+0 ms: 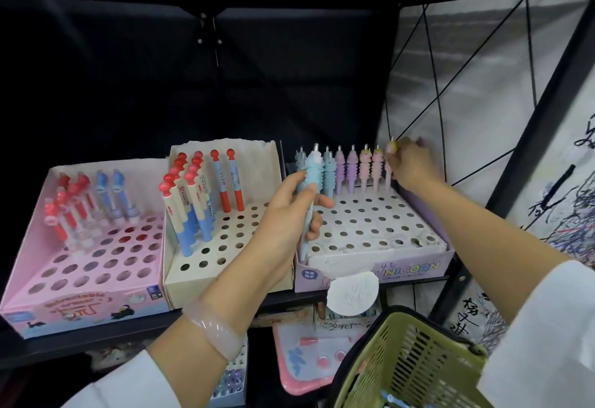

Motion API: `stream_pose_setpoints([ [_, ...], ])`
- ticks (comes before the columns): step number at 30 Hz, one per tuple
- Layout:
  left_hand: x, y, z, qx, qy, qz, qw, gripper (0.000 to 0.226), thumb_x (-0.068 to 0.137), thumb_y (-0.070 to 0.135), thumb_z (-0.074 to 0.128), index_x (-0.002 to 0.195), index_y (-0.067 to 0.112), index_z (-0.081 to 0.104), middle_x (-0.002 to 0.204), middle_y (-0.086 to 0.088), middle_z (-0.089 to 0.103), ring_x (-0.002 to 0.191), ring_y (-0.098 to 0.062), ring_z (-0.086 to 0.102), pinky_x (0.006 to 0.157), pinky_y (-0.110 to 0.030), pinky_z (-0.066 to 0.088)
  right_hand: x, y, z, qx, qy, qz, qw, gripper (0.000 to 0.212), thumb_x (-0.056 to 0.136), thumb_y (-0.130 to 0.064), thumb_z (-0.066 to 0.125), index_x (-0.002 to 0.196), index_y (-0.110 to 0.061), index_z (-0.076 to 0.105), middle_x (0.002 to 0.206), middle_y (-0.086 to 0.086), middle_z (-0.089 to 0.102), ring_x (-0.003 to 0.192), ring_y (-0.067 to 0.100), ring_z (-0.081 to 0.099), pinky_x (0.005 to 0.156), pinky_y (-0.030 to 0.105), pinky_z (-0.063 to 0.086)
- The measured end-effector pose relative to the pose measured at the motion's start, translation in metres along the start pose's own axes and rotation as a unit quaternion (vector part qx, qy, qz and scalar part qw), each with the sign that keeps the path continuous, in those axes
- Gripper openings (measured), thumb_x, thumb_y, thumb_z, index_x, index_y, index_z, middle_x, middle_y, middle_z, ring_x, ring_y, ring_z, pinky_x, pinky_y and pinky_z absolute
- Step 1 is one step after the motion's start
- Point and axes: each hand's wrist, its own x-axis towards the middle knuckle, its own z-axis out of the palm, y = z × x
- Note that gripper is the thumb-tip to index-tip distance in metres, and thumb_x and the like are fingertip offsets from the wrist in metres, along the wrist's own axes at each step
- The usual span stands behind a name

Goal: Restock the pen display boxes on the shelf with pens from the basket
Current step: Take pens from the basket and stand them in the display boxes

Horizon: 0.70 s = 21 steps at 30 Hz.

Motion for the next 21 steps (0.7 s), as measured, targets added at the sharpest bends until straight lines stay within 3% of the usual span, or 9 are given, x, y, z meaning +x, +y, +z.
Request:
stream_pose_setpoints([
  [5, 0.0, 0.0, -0.005, -0.032, 0.007, 0.001, 0.999, 0.018, 0.101, 0.017, 0.035, 0.111, 0.018, 0.05, 0.068, 0.003, 0.067, 0.044, -0.006, 0.04, 0.04, -0.017, 0.032, -0.009, -0.004, 0.01, -0.039, -0.047, 0.063, 0.996, 0.028, 0.099, -0.015, 0.04, 0.121, 0.0, 0.048, 0.113, 0.024, 0.06, 0.104, 0.036, 0.058, 0.08, 0.034, 0.044],
  [9, -0.001, 0.003, -0.008, -0.051, 0.024, 0.004, 0.998, 0.014, 0.1, 0.013, 0.035, 0.102, 0.016, 0.049, 0.071, -0.001, 0.067, 0.045, -0.008, 0.041, 0.041, -0.018, 0.033, -0.025, -0.033, -0.002, 0.052, 0.102, -0.003, 0.993, 0.026, 0.094, -0.012, 0.047, 0.119, -0.006, 0.055, 0.112, 0.012, 0.06, 0.098, 0.027, 0.057, 0.075, 0.028, 0.042],
  [10, -0.001, 0.003, -0.009, -0.05, 0.026, 0.008, 0.998, 0.014, 0.1, 0.013, 0.036, 0.101, 0.017, 0.049, 0.071, 0.0, 0.068, 0.045, -0.008, 0.041, 0.041, -0.018, 0.033, -0.032, -0.046, -0.004, 0.12, 0.083, -0.033, 0.989, 0.024, 0.094, -0.016, 0.049, 0.115, -0.01, 0.059, 0.104, 0.004, 0.063, 0.091, 0.019, 0.059, 0.071, 0.023, 0.042],
  [12, -0.003, 0.004, -0.009, -0.047, 0.03, 0.013, 0.998, 0.013, 0.1, 0.013, 0.036, 0.101, 0.018, 0.048, 0.069, 0.002, 0.068, 0.045, -0.007, 0.042, 0.041, -0.018, 0.033, -0.047, -0.075, -0.008, 0.268, -0.055, -0.086, 0.958, 0.019, 0.095, -0.027, 0.049, 0.102, -0.019, 0.065, 0.089, -0.009, 0.066, 0.077, 0.006, 0.061, 0.06, 0.012, 0.045],
  [15, -0.006, 0.004, -0.008, -0.052, 0.042, 0.01, 0.998, 0.012, 0.099, 0.014, 0.037, 0.107, 0.014, 0.047, 0.068, 0.002, 0.069, 0.043, -0.007, 0.042, 0.04, -0.017, 0.034, -0.07, -0.105, -0.009, 0.361, -0.239, -0.122, 0.893, 0.021, 0.096, -0.032, 0.048, 0.085, -0.031, 0.066, 0.078, -0.014, 0.067, 0.075, -0.003, 0.063, 0.067, 0.012, 0.05],
  [18, -0.01, 0.008, -0.011, -0.028, 0.052, 0.016, 0.998, 0.014, 0.1, 0.014, 0.038, 0.111, 0.014, 0.047, 0.073, 0.002, 0.071, 0.05, -0.01, 0.053, 0.047, -0.02, 0.044, -0.077, -0.117, -0.006, 0.41, -0.247, -0.131, 0.868, 0.019, 0.096, -0.022, 0.049, 0.084, -0.021, 0.064, 0.074, -0.011, 0.068, 0.072, -0.001, 0.064, 0.067, 0.014, 0.052],
  [21, -0.013, 0.011, -0.023, 0.063, 0.06, 0.036, 0.996, 0.02, 0.099, 0.019, 0.042, 0.117, 0.024, 0.049, 0.101, 0.005, 0.068, 0.089, -0.008, 0.066, 0.079, -0.021, 0.05, -0.068, -0.12, -0.013, 0.455, -0.163, -0.087, 0.871, 0.016, 0.099, -0.021, 0.043, 0.093, -0.016, 0.056, 0.086, 0.002, 0.067, 0.076, 0.009, 0.066, 0.069, 0.02, 0.056],
])
